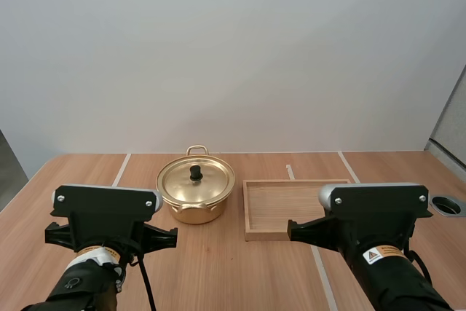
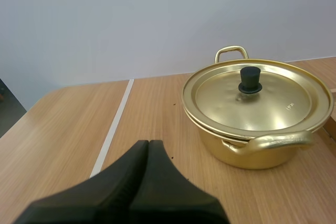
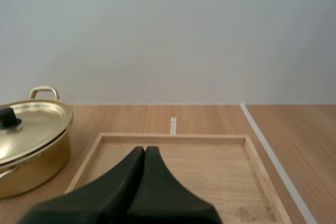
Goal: Open the pot, put the pineapple inside, and close it
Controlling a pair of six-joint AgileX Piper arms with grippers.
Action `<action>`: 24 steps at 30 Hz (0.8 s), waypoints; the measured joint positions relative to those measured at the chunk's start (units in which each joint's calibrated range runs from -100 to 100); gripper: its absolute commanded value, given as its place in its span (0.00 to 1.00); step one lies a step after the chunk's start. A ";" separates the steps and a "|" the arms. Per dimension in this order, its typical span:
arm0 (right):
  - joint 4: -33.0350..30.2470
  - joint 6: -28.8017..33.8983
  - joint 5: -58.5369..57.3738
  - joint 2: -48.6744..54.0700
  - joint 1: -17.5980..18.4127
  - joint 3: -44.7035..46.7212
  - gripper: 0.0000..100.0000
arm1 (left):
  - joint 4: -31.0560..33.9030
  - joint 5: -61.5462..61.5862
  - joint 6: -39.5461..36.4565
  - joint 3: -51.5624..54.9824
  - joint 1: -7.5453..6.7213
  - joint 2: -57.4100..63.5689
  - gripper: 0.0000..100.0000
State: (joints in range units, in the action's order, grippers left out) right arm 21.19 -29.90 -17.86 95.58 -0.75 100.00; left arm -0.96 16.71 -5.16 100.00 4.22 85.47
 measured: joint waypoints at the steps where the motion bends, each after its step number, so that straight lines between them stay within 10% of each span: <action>1: -2.53 2.28 -2.19 0.00 0.00 0.00 0.00 | 0.00 0.00 0.00 0.00 0.00 0.00 0.00; 24: -13.02 11.52 -13.69 4.03 1.64 0.00 0.00 | 0.00 0.00 0.00 0.00 0.00 0.00 0.00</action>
State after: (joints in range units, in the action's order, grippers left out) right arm 8.17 -18.38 -31.56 99.61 0.88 100.00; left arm -0.96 16.71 -5.16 100.00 4.22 85.47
